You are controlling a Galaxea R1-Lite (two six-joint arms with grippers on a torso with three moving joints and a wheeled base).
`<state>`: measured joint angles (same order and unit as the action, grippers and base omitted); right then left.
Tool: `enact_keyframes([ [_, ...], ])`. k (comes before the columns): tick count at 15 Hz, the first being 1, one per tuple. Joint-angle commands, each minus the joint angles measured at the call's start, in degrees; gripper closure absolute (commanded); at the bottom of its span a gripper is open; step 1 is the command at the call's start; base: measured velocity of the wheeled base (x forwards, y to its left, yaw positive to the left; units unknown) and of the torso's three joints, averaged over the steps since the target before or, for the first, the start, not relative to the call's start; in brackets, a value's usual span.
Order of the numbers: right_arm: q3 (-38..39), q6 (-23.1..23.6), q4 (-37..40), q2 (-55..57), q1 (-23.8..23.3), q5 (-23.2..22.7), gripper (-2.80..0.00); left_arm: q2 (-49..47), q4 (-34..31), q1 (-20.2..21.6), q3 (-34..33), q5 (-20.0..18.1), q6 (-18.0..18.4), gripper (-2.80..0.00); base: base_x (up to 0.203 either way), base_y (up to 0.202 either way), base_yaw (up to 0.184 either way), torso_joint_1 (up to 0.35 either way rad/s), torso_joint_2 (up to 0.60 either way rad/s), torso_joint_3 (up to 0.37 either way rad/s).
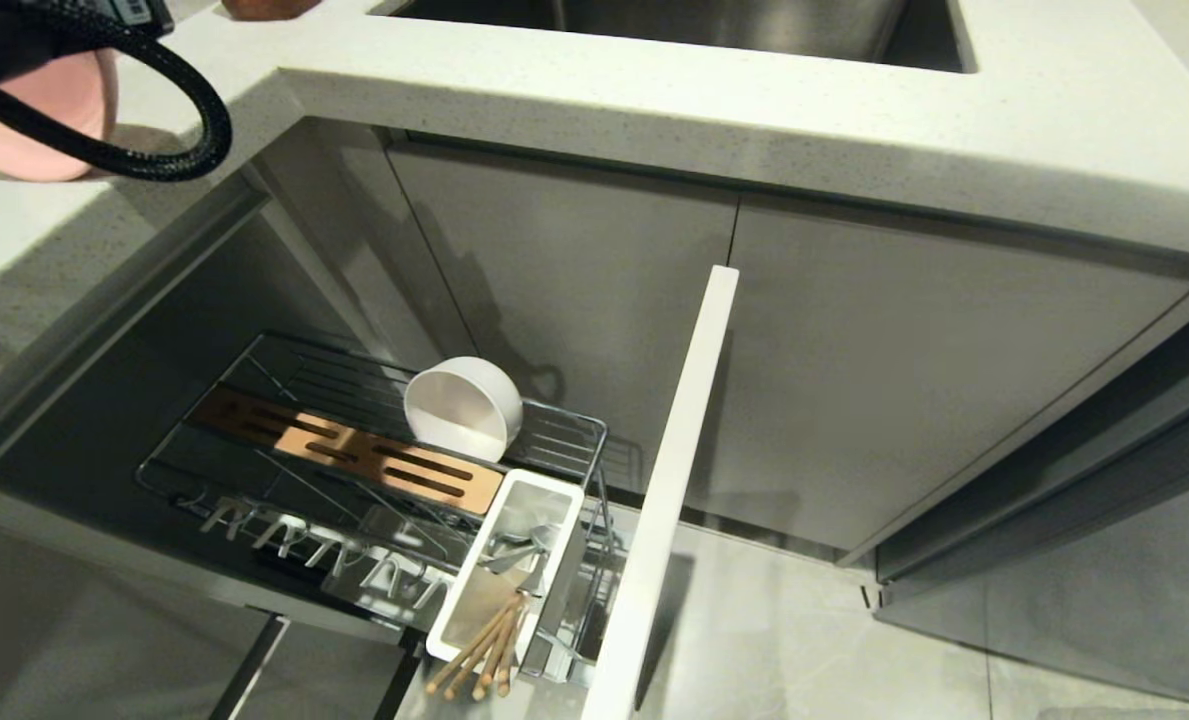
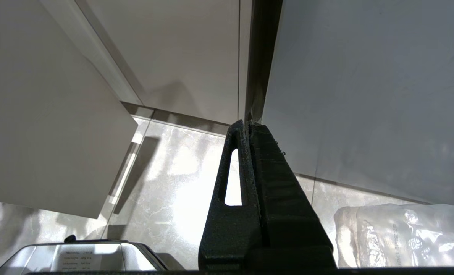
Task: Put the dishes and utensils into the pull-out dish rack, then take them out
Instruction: Take the plate out of the cupboard
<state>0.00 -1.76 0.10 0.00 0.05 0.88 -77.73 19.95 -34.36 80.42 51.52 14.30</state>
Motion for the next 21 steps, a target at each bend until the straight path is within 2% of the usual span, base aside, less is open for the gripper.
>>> enact_keyframes([
  [1, 0.1, 0.0, -0.01, 0.01, -0.04, 0.0, 0.0, -0.06, -0.83, 1.8, -0.08, 0.46, 0.19, 0.0, 0.0, 0.0, 0.0, 0.0, 0.0, 0.0],
  [7, 0.17, -0.01, -0.01, 0.0, -0.01, 0.0, 0.0, 0.93, -9.21, 11.63, -1.35, 0.94, 0.2, 0.0, 0.0, 0.0, 0.0, 0.0, 0.0, 0.0],
  [13, 0.18, 0.0, -0.01, 0.0, -0.05, 0.0, 0.0, 2.76, -10.07, 21.23, -3.91, 2.16, -1.31, 0.0, 0.0, 0.0, 0.0, 0.0, 0.0, 0.0],
  [15, 0.11, 0.0, -0.01, 0.0, 0.01, 0.0, 0.0, 4.06, -10.49, 24.5, -5.86, 0.76, -1.32, 0.0, 0.0, 0.0, 0.0, 0.0, 0.0, 0.0],
  [17, 0.15, 0.0, -0.01, 0.06, 0.01, 0.0, 0.0, 5.63, -15.46, 27.98, -6.64, -2.78, -1.54, 0.0, 0.0, 0.0, 0.0, 0.0, 0.0, 0.0],
  [19, 0.16, 0.0, -0.01, 0.0, 0.04, 0.0, 0.0, 6.24, -18.28, 29.0, -6.6, -4.69, -2.41, 0.0, 0.0, 0.0, 0.0, 0.0, 0.0, 0.0],
  [21, 0.17, -0.01, -0.01, 0.0, 0.04, 0.0, 0.0, 7.39, -28.43, 31.72, -5.82, -9.23, -4.9, 0.0, 0.0, 0.0, 0.0, 0.0, 0.0, 0.0],
])
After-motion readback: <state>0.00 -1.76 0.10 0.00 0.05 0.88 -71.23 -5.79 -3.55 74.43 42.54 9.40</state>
